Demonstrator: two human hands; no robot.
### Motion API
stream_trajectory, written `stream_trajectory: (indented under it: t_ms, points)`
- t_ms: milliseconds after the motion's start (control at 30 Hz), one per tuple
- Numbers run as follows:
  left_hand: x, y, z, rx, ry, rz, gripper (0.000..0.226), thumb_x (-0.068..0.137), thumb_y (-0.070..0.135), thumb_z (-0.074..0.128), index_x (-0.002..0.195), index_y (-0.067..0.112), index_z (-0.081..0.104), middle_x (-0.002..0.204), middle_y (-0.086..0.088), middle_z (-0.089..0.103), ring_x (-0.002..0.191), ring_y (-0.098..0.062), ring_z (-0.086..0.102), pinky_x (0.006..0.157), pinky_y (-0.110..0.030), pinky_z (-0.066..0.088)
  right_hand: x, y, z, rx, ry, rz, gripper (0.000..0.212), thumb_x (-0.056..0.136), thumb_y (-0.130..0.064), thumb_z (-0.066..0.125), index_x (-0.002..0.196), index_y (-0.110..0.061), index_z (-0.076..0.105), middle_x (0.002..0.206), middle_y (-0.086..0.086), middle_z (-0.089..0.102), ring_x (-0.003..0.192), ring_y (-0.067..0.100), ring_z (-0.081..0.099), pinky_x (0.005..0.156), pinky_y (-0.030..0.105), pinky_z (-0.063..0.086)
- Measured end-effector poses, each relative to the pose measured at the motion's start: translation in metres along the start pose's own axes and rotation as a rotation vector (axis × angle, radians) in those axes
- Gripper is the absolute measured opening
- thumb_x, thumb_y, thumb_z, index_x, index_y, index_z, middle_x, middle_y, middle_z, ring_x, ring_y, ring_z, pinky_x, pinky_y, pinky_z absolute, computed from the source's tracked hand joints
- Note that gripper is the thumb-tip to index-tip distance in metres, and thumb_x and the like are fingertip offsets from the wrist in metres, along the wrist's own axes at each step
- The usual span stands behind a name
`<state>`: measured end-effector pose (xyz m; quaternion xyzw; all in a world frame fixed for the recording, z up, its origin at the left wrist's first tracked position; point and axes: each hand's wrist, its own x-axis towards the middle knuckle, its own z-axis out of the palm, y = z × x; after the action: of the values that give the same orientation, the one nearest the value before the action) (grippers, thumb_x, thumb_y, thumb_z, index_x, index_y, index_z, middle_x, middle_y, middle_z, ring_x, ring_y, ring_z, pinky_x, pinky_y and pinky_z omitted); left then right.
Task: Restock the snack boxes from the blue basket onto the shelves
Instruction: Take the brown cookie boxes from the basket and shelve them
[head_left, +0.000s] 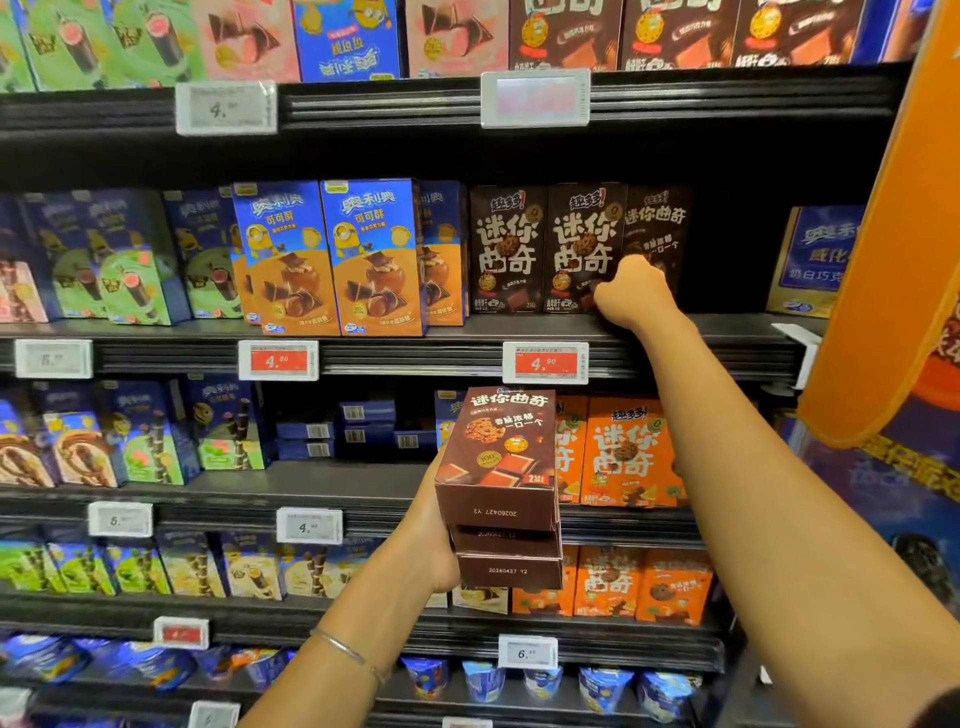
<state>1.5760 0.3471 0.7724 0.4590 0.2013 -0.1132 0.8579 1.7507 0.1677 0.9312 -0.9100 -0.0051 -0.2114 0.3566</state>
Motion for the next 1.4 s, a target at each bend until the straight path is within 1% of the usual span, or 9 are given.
stream_trajectory:
  t_ms: [200, 333, 500, 667, 767, 1000, 1167, 1300, 1400]
  points:
    - [-0.004, -0.004, -0.001, -0.017, -0.013, 0.025, 0.067, 0.098, 0.065, 0.058, 0.066, 0.012, 0.084, 0.082, -0.015, 0.079, 0.064, -0.033, 0.077, 0.060, -0.046, 0.066, -0.046, -0.007, -0.007, 0.042, 0.180, -0.062, 0.047, 0.099, -0.037, 0.057, 0.139, -0.014, 0.048, 0.136, 0.011, 0.058, 0.125, 0.033, 0.055, 0.107, 0.053, 0.043]
    - [-0.004, -0.009, -0.004, -0.063, -0.026, 0.077, 0.065, 0.099, 0.063, 0.057, 0.066, 0.014, 0.085, 0.082, -0.012, 0.080, 0.064, -0.030, 0.078, 0.056, -0.043, 0.064, -0.119, -0.006, -0.001, 0.338, 0.373, -0.269, 0.016, 0.096, -0.034, 0.059, 0.110, -0.026, 0.064, 0.085, -0.010, 0.063, 0.089, 0.011, 0.063, 0.088, 0.042, 0.051]
    - [-0.003, -0.015, -0.011, -0.156, -0.056, 0.087, 0.066, 0.098, 0.064, 0.058, 0.068, 0.012, 0.085, 0.082, -0.014, 0.080, 0.063, -0.032, 0.078, 0.055, -0.044, 0.064, -0.170, 0.014, 0.017, 0.522, -0.012, -0.124, 0.029, 0.092, -0.051, 0.064, 0.100, -0.022, 0.064, 0.070, -0.010, 0.051, 0.060, -0.007, 0.054, 0.056, 0.018, 0.040]
    - [-0.002, -0.021, -0.015, -0.233, -0.073, 0.084, 0.071, 0.097, 0.073, 0.056, 0.086, 0.011, 0.088, 0.103, -0.019, 0.081, 0.080, -0.038, 0.080, 0.075, -0.057, 0.066, -0.191, 0.025, 0.026, 0.460, -0.376, -0.006, 0.071, 0.081, -0.077, 0.059, 0.126, -0.022, 0.054, 0.102, -0.010, 0.063, 0.089, 0.001, 0.063, 0.072, 0.026, 0.050]
    - [-0.002, -0.024, -0.018, -0.251, -0.090, 0.096, 0.070, 0.095, 0.074, 0.057, 0.091, 0.011, 0.088, 0.104, -0.019, 0.081, 0.081, -0.038, 0.080, 0.072, -0.054, 0.066, -0.197, 0.027, 0.027, 0.431, -0.536, -0.009, 0.064, 0.084, -0.071, 0.062, 0.123, -0.021, 0.061, 0.100, -0.007, 0.076, 0.087, 0.006, 0.073, 0.086, 0.040, 0.059]
    - [-0.002, -0.027, -0.023, -0.204, -0.091, 0.136, 0.070, 0.095, 0.074, 0.057, 0.102, 0.011, 0.086, 0.110, -0.017, 0.081, 0.089, -0.037, 0.080, 0.075, -0.050, 0.065, -0.201, 0.030, 0.020, 0.524, -0.610, 0.025, 0.039, 0.091, -0.055, 0.067, 0.110, -0.021, 0.063, 0.088, -0.005, 0.079, 0.077, 0.008, 0.076, 0.064, 0.029, 0.060]
    - [-0.006, -0.027, -0.020, -0.128, -0.043, 0.218, 0.073, 0.092, 0.079, 0.056, 0.124, 0.017, 0.079, 0.123, -0.016, 0.078, 0.107, -0.037, 0.077, 0.101, -0.057, 0.056, -0.199, 0.032, 0.015, 0.568, -0.493, 0.009, 0.045, 0.089, -0.051, 0.071, 0.121, -0.021, 0.062, 0.079, -0.010, 0.076, 0.071, 0.000, 0.073, 0.064, 0.023, 0.052]
    - [-0.007, -0.026, -0.017, -0.118, -0.045, 0.232, 0.058, 0.103, 0.068, 0.049, 0.131, 0.022, 0.071, 0.108, -0.012, 0.082, 0.095, -0.030, 0.081, 0.079, -0.045, 0.065, -0.198, 0.034, 0.010, 0.618, -0.500, 0.031, 0.043, 0.089, -0.047, 0.073, 0.122, -0.020, 0.062, 0.077, -0.014, 0.076, 0.073, 0.008, 0.076, 0.066, 0.028, 0.056]
    - [-0.005, -0.028, -0.016, -0.132, -0.095, 0.211, 0.068, 0.098, 0.073, 0.053, 0.132, 0.017, 0.074, 0.126, -0.017, 0.076, 0.113, -0.039, 0.075, 0.098, -0.057, 0.058, -0.200, 0.036, 0.003, 0.656, -0.567, 0.044, 0.040, 0.090, -0.040, 0.074, 0.120, -0.016, 0.063, 0.080, -0.004, 0.078, 0.071, 0.007, 0.076, 0.052, 0.016, 0.052]
